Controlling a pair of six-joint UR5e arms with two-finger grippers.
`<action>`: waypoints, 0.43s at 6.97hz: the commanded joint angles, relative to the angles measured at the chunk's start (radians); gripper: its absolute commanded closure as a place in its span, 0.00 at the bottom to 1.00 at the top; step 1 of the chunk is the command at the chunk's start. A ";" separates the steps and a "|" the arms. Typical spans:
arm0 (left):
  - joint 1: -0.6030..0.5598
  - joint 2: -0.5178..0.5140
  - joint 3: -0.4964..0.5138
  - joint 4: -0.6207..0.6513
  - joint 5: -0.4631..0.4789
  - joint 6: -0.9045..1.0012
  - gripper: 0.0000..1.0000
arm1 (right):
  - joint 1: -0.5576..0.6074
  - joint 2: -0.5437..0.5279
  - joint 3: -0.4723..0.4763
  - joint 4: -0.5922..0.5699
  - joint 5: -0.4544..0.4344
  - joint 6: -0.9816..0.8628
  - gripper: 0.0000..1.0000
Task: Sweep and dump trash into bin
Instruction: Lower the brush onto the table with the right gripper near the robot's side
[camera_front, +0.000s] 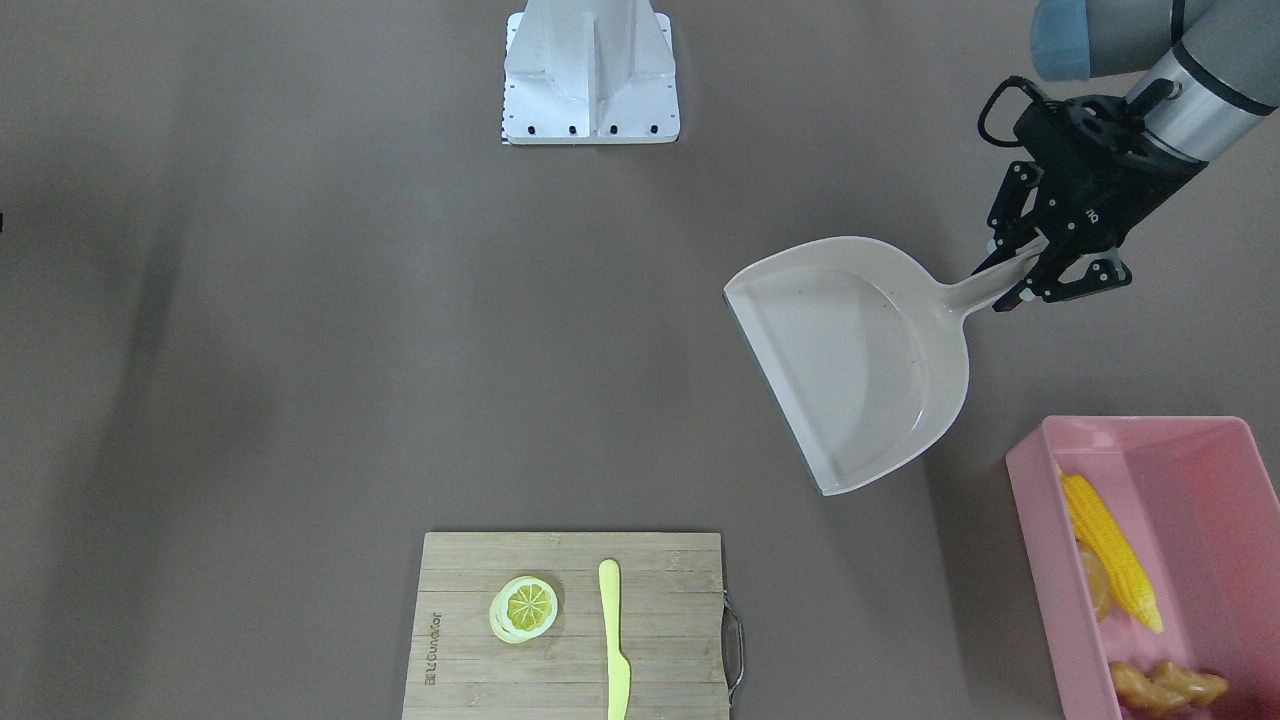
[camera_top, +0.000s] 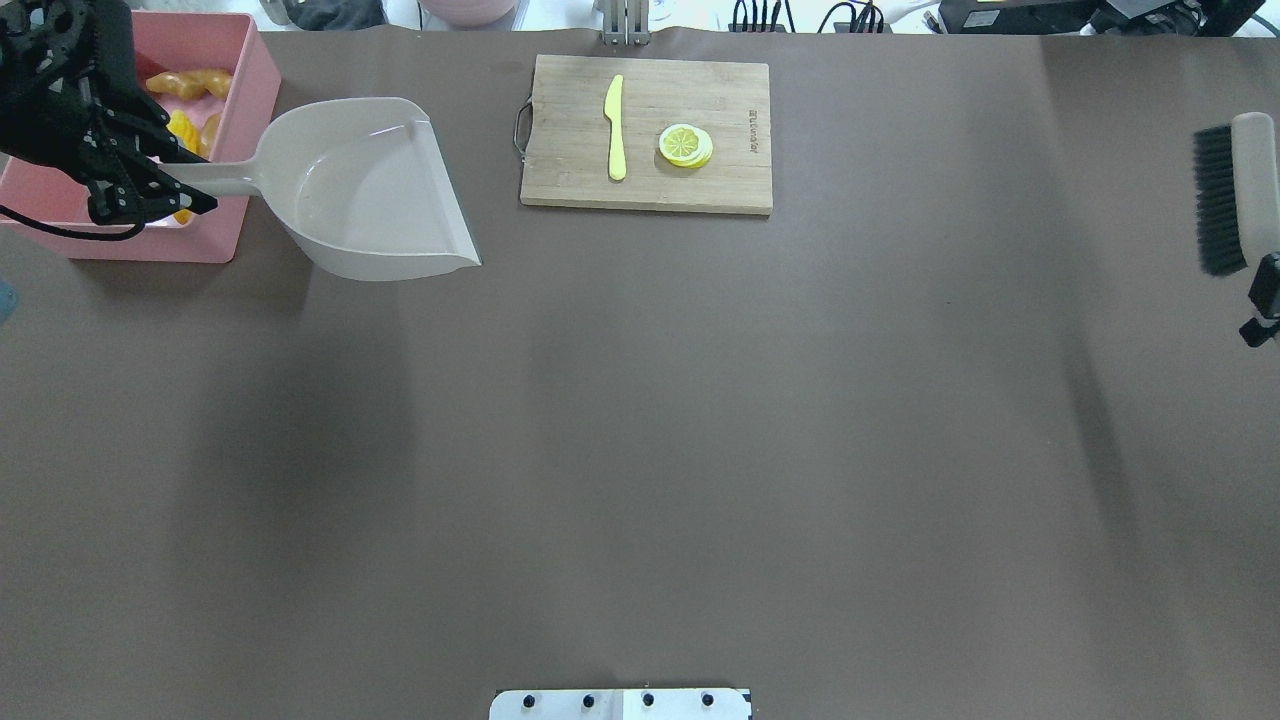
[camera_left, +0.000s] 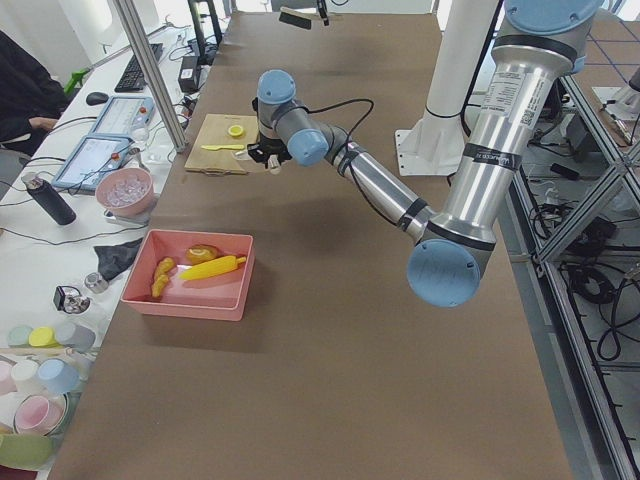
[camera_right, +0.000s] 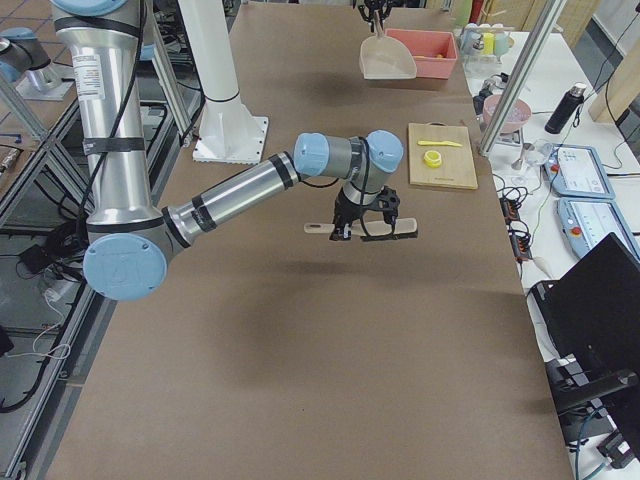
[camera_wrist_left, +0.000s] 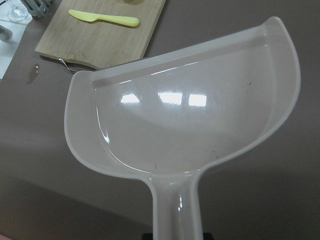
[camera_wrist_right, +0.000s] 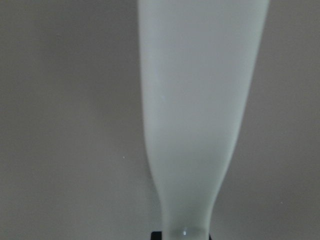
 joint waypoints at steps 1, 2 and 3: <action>0.001 -0.012 0.095 -0.019 -0.003 0.170 1.00 | -0.045 0.119 -0.165 -0.035 0.006 0.028 1.00; 0.002 -0.032 0.143 -0.056 -0.005 0.200 1.00 | -0.049 0.137 -0.179 -0.095 -0.004 0.028 1.00; 0.002 -0.036 0.142 -0.065 -0.005 0.194 1.00 | -0.063 0.134 -0.171 -0.143 -0.012 0.026 1.00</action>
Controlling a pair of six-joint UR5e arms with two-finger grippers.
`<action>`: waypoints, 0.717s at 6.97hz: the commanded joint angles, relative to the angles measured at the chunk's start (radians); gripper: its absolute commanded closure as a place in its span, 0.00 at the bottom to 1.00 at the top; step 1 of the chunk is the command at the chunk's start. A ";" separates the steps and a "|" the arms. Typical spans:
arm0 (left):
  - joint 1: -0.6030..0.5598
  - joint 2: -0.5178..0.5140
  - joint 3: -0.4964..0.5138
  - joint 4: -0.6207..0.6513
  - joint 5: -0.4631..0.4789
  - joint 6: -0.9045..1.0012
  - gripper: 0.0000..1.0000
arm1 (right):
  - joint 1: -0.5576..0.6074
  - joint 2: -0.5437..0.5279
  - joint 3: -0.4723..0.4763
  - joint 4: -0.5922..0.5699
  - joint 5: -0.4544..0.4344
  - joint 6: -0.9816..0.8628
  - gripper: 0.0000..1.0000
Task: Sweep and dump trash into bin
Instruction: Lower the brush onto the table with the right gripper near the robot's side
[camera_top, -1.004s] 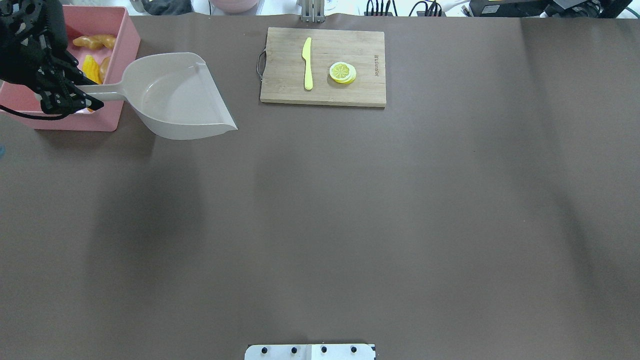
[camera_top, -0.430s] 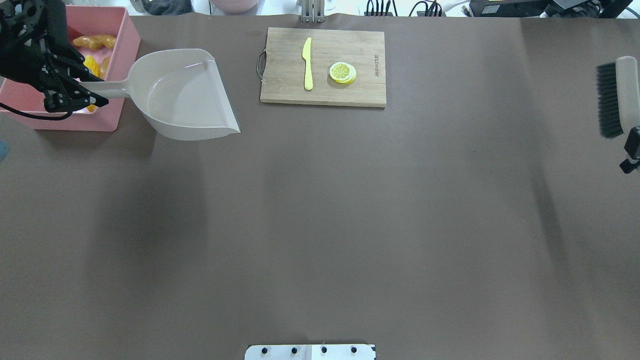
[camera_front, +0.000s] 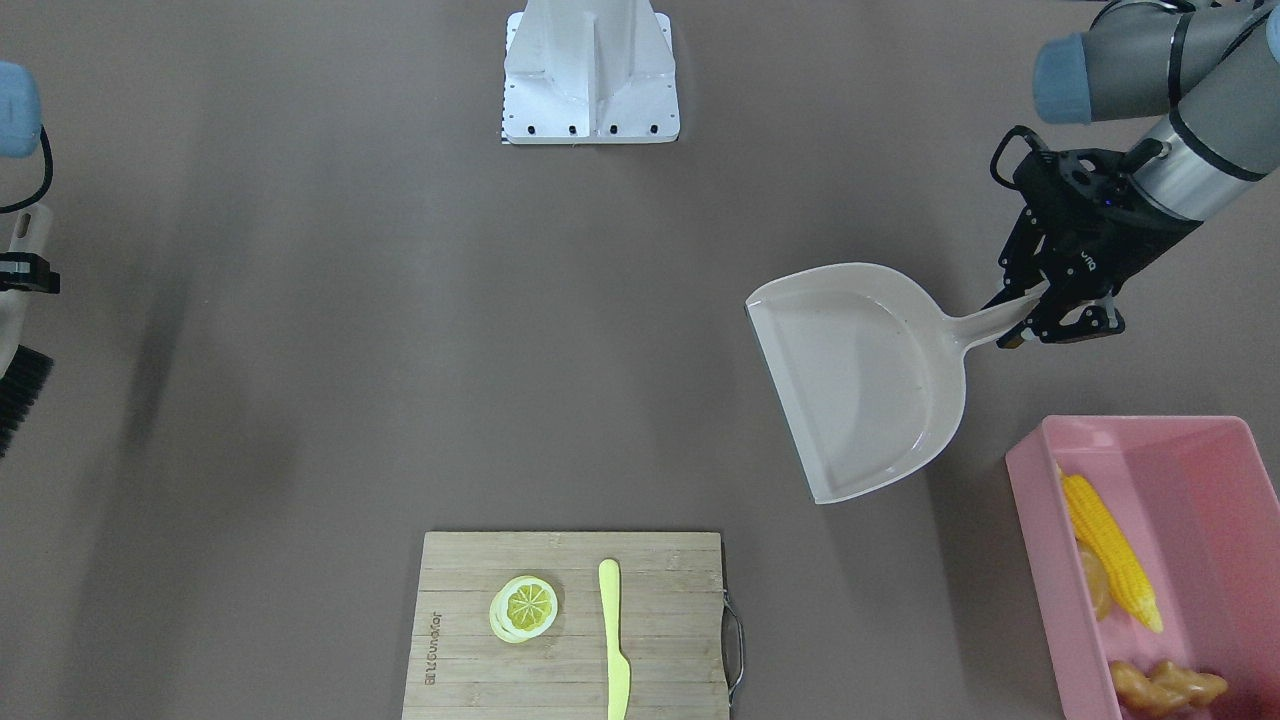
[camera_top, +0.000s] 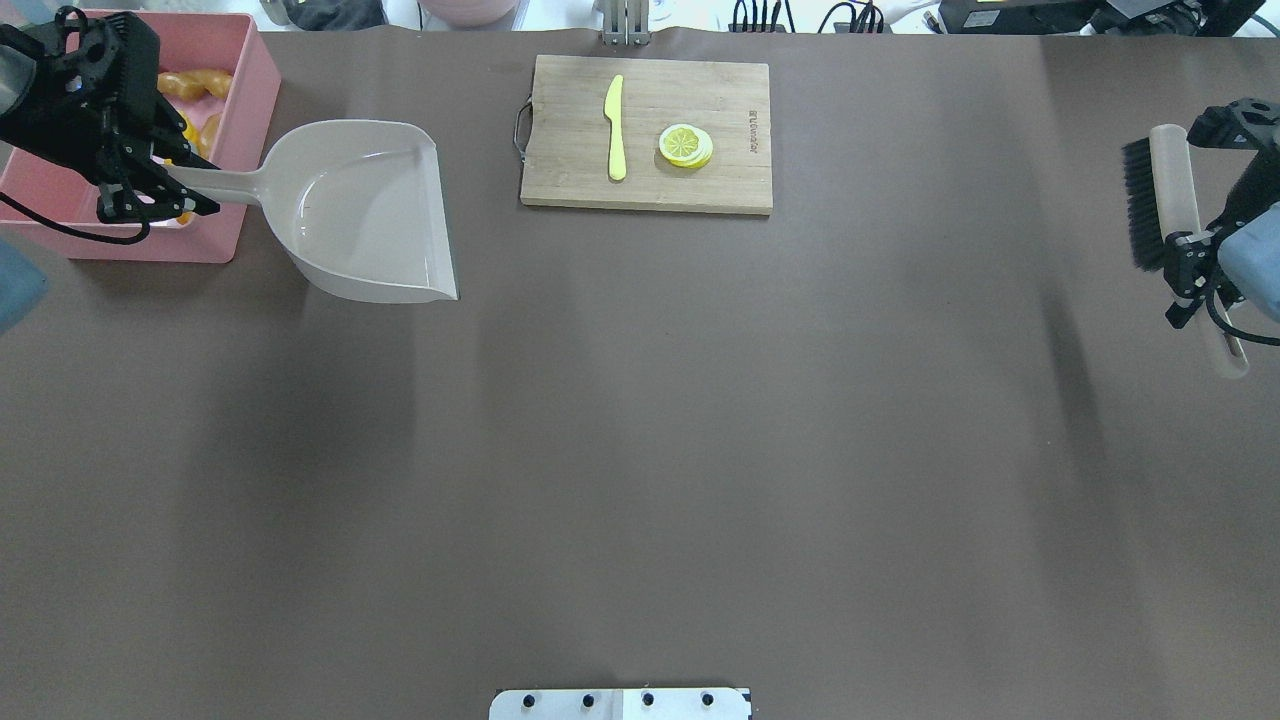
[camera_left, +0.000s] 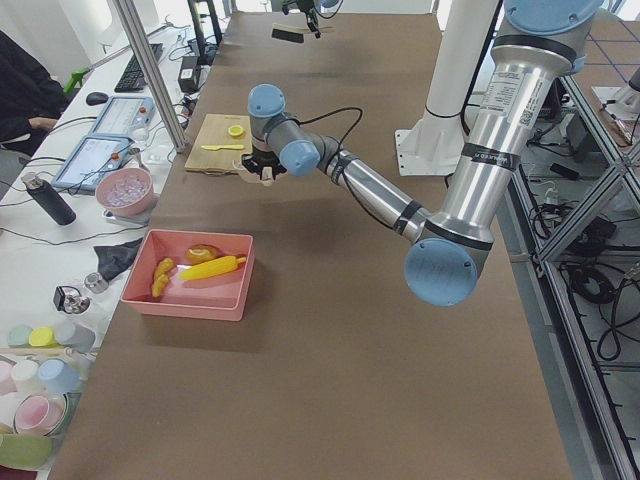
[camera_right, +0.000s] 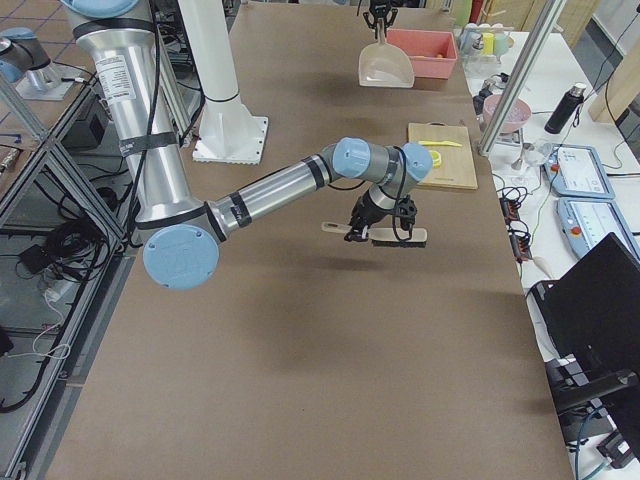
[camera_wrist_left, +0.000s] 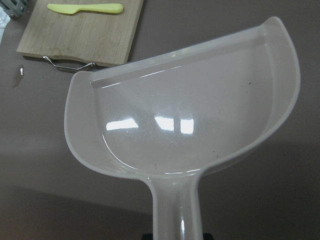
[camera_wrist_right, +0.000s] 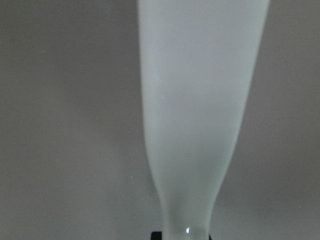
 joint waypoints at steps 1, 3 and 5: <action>0.000 -0.014 0.024 -0.019 -0.001 0.016 1.00 | -0.040 0.004 -0.019 -0.066 -0.039 -0.015 1.00; 0.000 -0.024 0.026 -0.018 -0.001 0.016 1.00 | -0.041 -0.060 -0.027 -0.058 -0.058 -0.154 1.00; 0.000 -0.026 0.026 -0.016 0.001 0.016 1.00 | -0.041 -0.123 -0.031 -0.055 -0.056 -0.282 1.00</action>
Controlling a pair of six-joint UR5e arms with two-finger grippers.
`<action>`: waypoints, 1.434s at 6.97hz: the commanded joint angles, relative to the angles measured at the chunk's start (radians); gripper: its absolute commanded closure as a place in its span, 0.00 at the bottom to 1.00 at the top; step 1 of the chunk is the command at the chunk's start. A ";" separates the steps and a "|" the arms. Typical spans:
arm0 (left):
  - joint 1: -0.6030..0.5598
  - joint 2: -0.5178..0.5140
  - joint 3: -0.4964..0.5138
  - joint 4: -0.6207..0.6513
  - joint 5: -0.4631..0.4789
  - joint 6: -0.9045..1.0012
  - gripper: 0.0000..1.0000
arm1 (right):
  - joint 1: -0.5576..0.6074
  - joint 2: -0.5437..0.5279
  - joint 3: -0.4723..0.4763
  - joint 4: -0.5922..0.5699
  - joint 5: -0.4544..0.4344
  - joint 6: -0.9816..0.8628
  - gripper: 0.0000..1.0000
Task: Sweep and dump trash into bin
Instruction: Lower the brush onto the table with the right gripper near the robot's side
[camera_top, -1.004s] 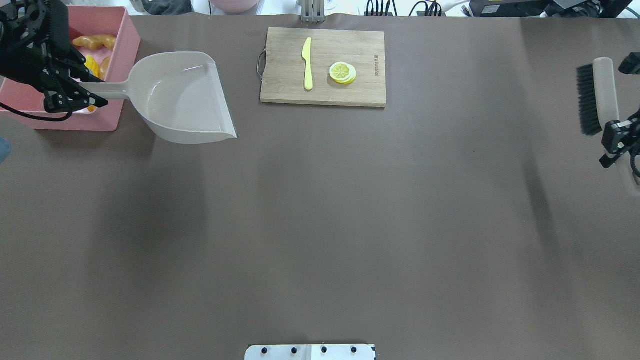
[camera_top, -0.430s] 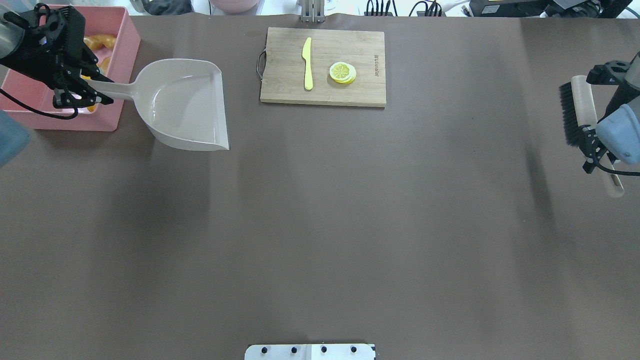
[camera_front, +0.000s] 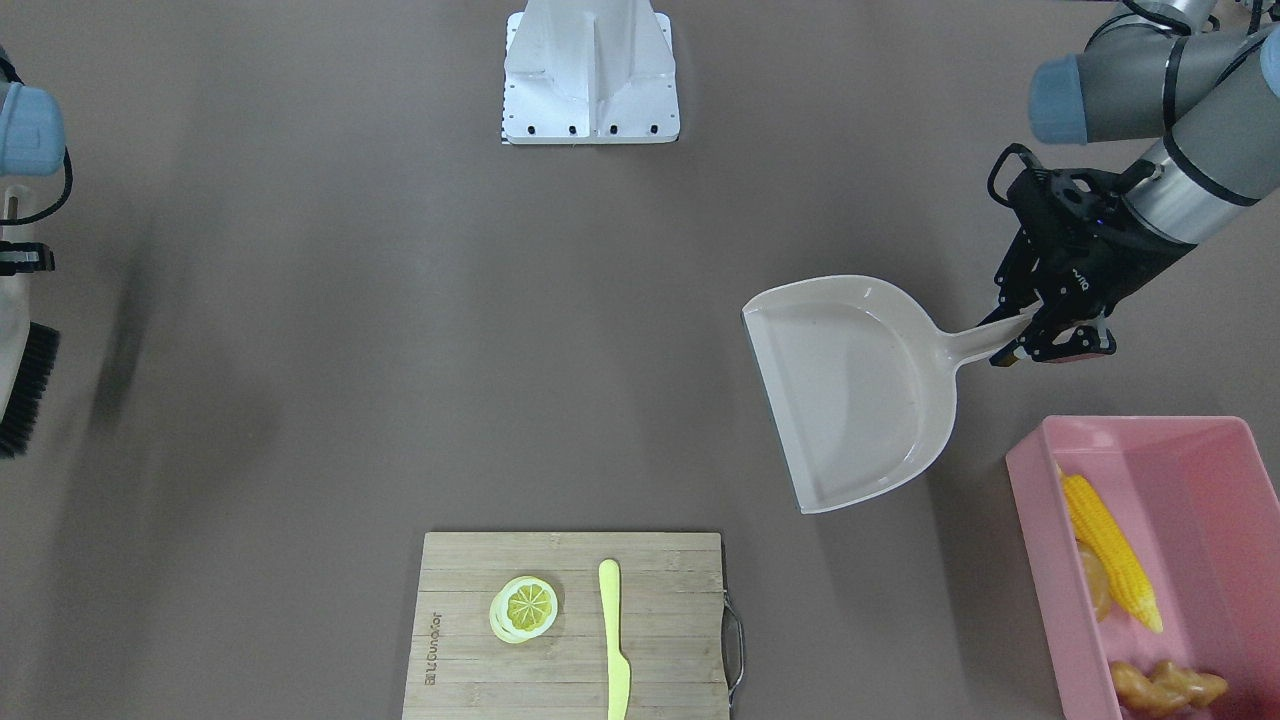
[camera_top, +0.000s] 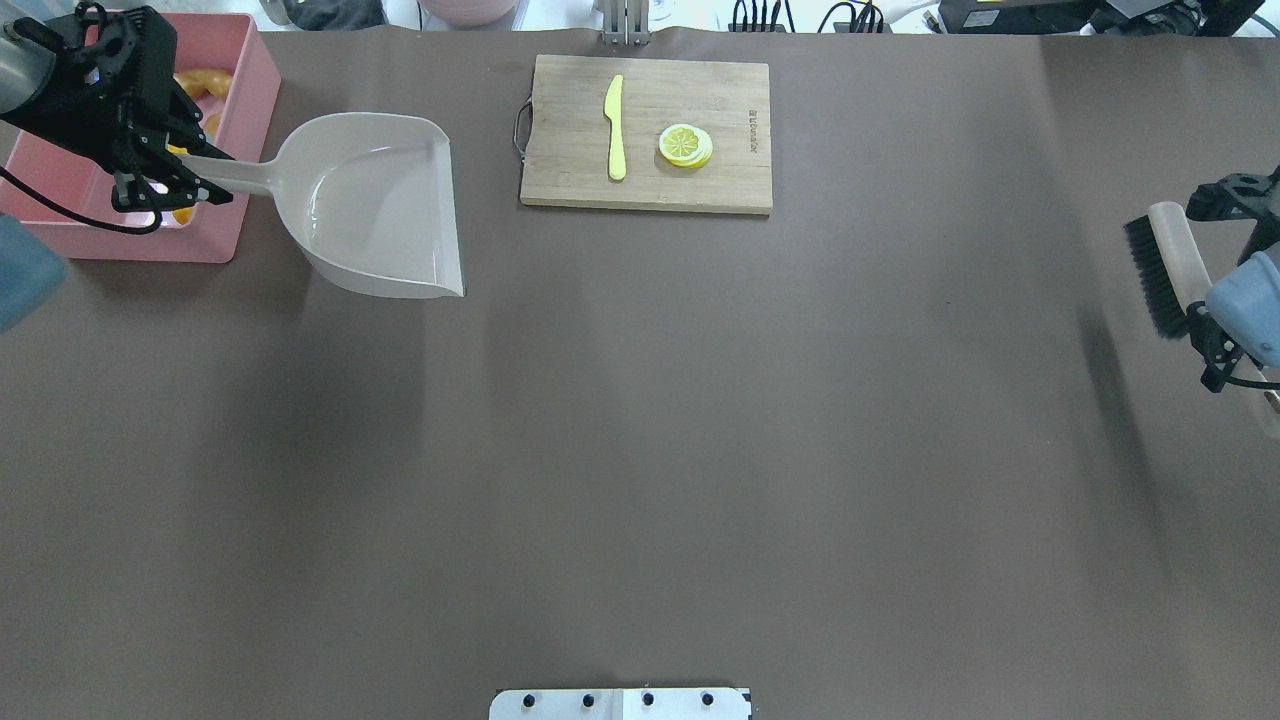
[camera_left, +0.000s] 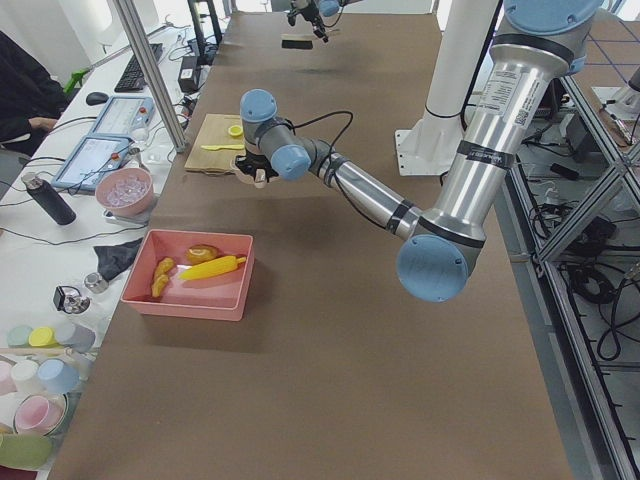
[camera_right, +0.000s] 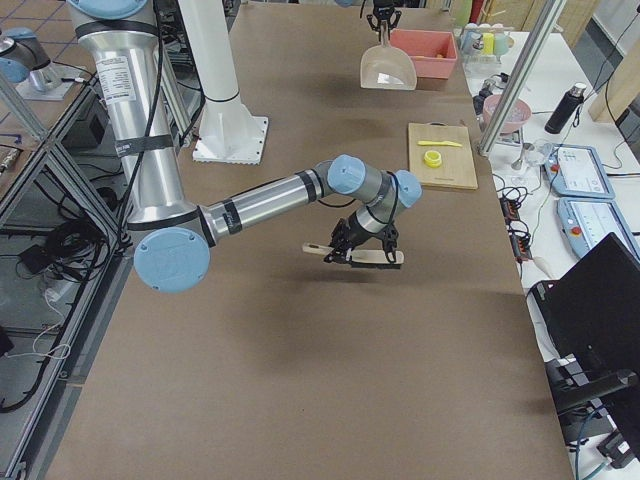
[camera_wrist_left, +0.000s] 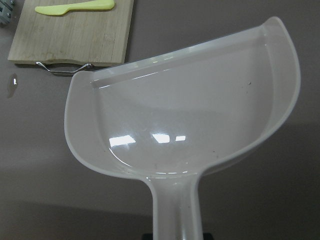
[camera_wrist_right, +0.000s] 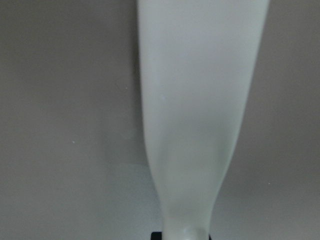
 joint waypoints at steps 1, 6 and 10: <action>-0.001 -0.001 0.001 0.001 0.001 0.000 1.00 | 0.001 -0.074 0.007 0.001 0.008 -0.106 1.00; 0.001 0.008 0.008 -0.001 0.002 0.006 1.00 | -0.019 -0.068 -0.124 0.161 0.006 -0.063 1.00; 0.001 0.005 0.008 0.001 0.002 0.006 1.00 | -0.019 -0.068 -0.122 0.164 0.008 -0.064 0.01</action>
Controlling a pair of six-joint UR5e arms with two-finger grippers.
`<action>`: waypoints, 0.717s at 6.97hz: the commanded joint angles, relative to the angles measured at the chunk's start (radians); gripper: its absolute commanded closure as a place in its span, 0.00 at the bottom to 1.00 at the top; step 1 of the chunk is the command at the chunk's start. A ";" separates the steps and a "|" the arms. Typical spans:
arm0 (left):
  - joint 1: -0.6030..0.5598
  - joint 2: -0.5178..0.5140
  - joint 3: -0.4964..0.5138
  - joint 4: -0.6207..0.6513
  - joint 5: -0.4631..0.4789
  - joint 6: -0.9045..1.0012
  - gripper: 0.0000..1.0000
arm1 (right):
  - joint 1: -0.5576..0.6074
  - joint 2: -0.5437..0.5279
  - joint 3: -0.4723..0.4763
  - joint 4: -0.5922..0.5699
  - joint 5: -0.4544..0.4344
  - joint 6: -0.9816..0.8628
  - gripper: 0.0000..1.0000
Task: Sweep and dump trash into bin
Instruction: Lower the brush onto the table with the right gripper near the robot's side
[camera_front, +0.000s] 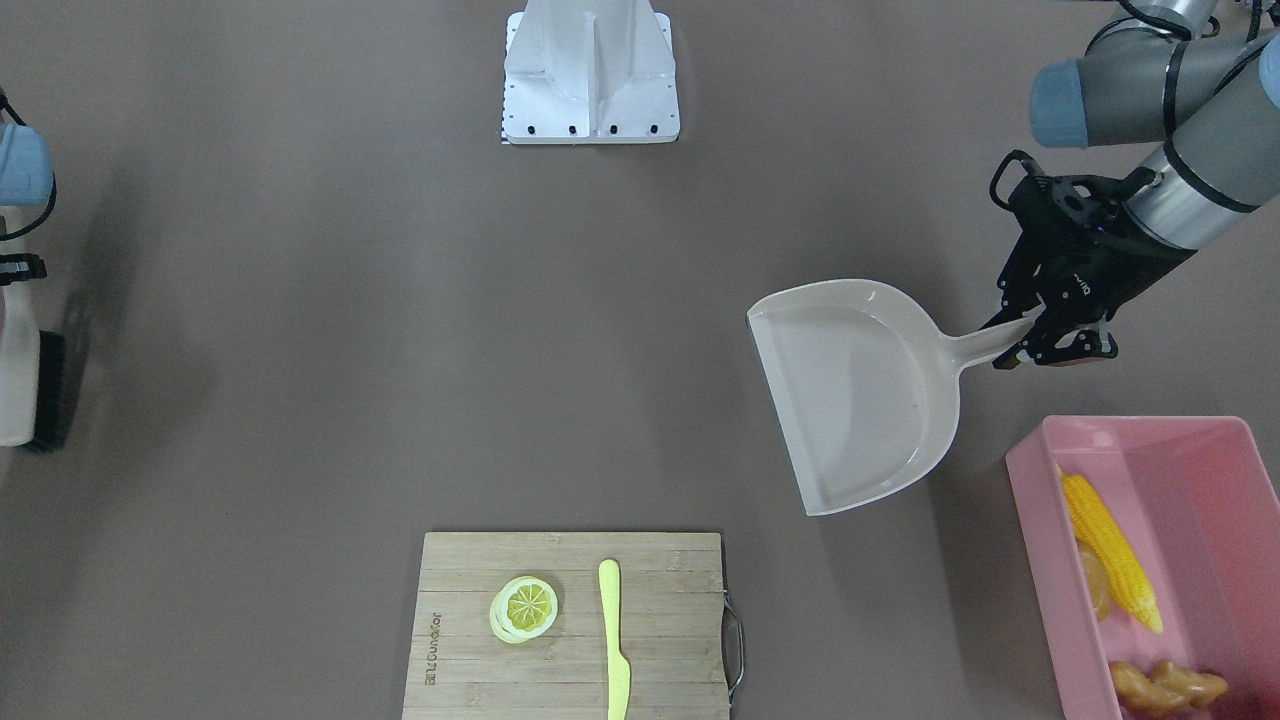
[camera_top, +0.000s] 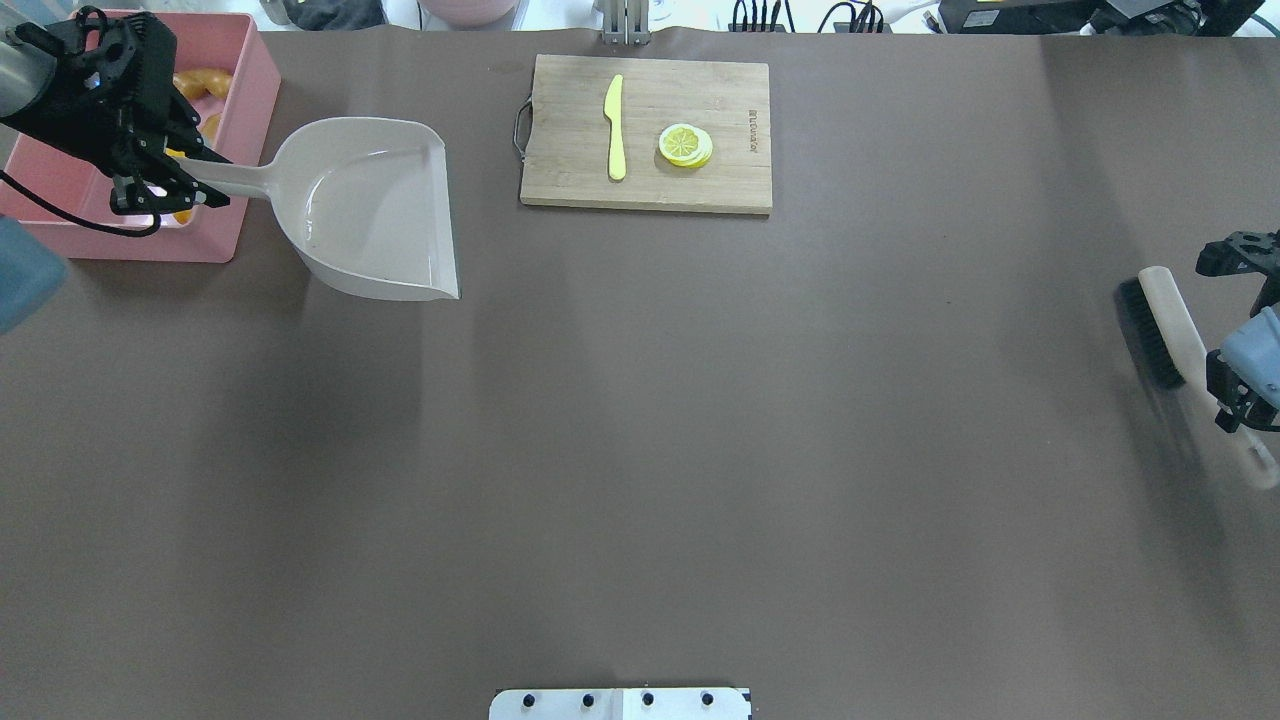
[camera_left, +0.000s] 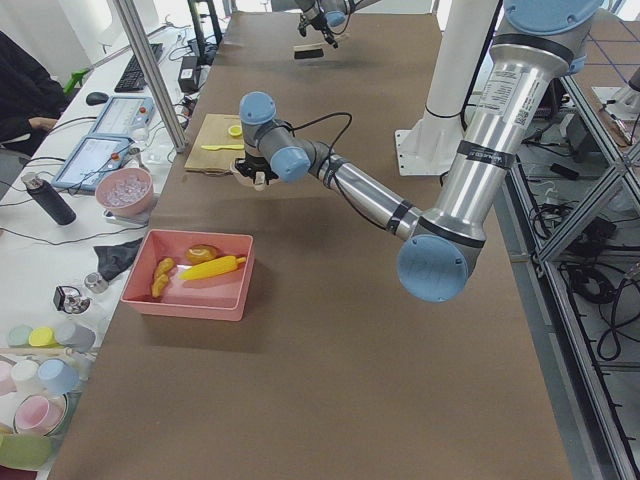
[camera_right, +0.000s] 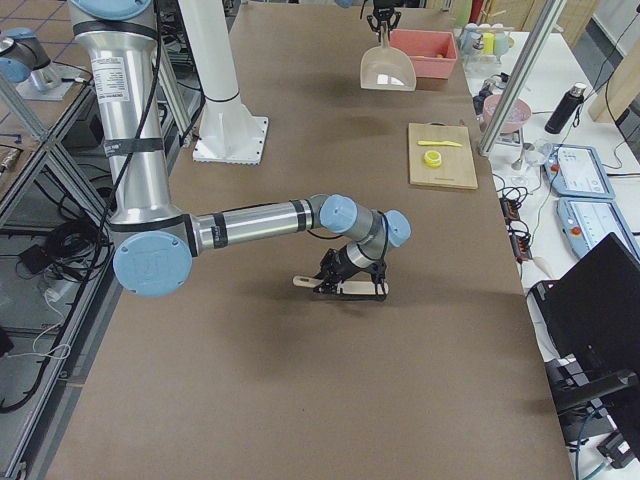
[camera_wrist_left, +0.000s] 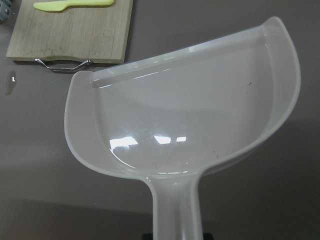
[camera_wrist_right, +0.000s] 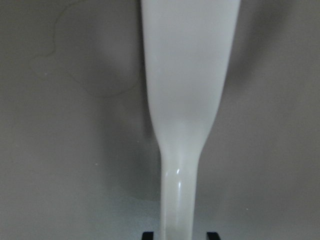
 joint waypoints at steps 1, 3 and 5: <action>0.000 -0.001 -0.003 0.000 0.000 0.000 1.00 | 0.003 0.000 0.007 0.001 0.002 0.000 0.00; -0.002 0.002 -0.013 0.001 0.000 -0.008 1.00 | 0.059 -0.013 0.069 -0.028 0.004 -0.003 0.00; 0.012 0.004 -0.021 0.000 0.000 -0.009 1.00 | 0.127 -0.032 0.113 -0.073 -0.009 -0.015 0.00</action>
